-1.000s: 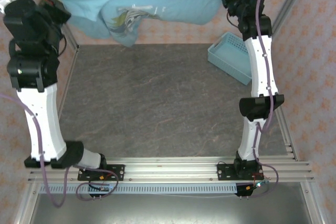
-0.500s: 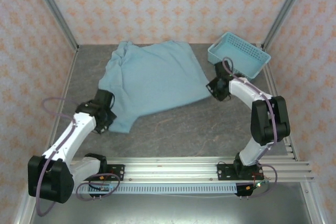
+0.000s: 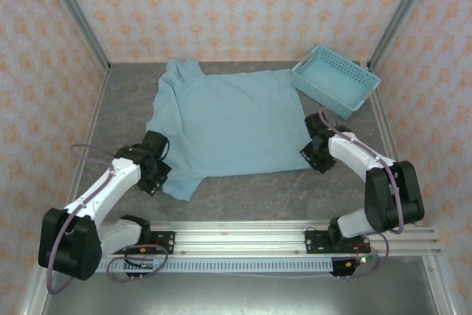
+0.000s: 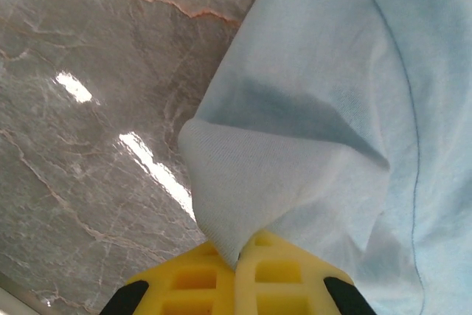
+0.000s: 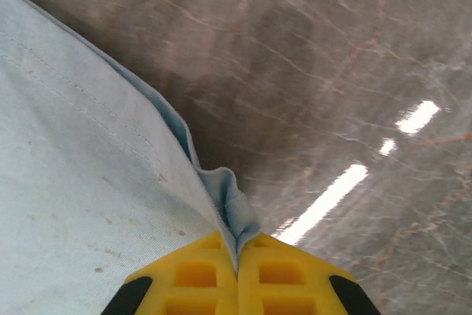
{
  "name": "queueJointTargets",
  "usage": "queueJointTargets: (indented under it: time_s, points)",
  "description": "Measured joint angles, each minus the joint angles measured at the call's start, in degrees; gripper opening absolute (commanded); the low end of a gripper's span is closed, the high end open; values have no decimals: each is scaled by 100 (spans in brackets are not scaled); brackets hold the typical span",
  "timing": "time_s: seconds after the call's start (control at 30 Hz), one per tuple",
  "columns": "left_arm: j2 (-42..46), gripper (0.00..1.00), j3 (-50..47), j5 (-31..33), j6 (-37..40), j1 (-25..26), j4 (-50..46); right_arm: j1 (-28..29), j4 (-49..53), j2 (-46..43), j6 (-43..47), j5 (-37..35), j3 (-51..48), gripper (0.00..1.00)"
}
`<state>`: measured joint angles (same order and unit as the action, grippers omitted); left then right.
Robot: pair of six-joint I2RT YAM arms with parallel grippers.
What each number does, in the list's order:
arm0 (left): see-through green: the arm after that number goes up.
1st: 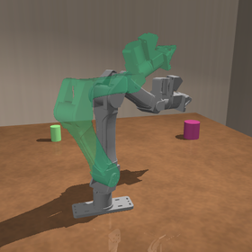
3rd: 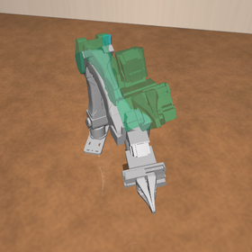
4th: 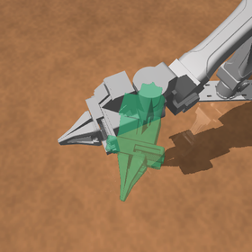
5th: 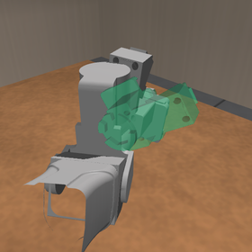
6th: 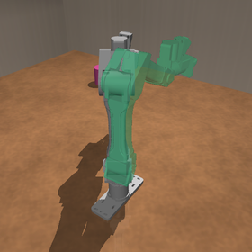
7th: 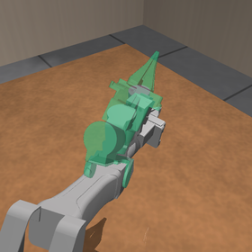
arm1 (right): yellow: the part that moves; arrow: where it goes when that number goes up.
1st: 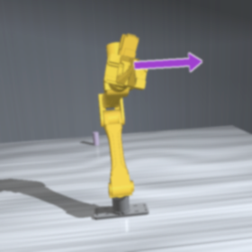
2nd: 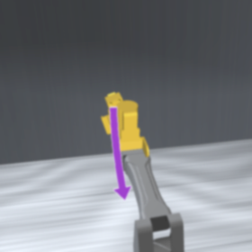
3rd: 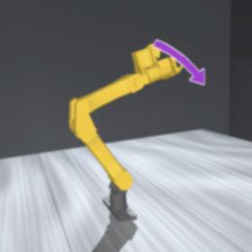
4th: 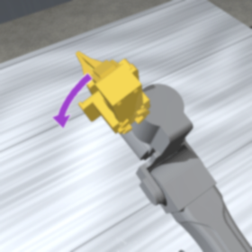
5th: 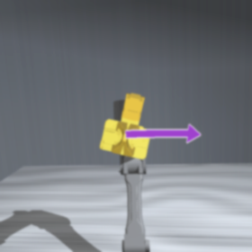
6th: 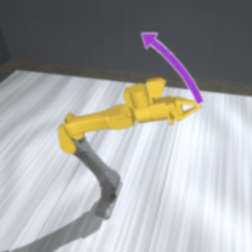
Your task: Fold and stack the t-shirts
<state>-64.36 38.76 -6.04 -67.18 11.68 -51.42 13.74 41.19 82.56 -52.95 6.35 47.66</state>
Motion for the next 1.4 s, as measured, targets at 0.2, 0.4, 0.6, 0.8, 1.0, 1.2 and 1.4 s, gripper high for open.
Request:
queueJointTargets:
  time_s: [0.2,0.4,0.6,0.8,1.0,1.2,1.4]
  points:
    - [131,0,-42,-46,-356,146,-162,11,153,35,-20,-79,-42,0]
    - [848,53,-111,-98,-767,184,-656,11,472,26,-127,-289,109,30]
    - [717,46,1154,280,-669,120,-1200,11,420,-560,48,-352,295,43]
    - [-1152,25,2594,48,114,-955,-337,13,-643,-501,557,358,566,39]
    - [-4046,20,4238,-378,839,-1290,573,46,-1220,378,964,949,1305,35]
    - [-5501,15,5016,-466,1078,-1351,811,48,-1335,680,1082,1139,1663,35]
    - [-5410,12,4592,-251,1012,-1685,931,48,-1366,970,1080,1224,1794,35]
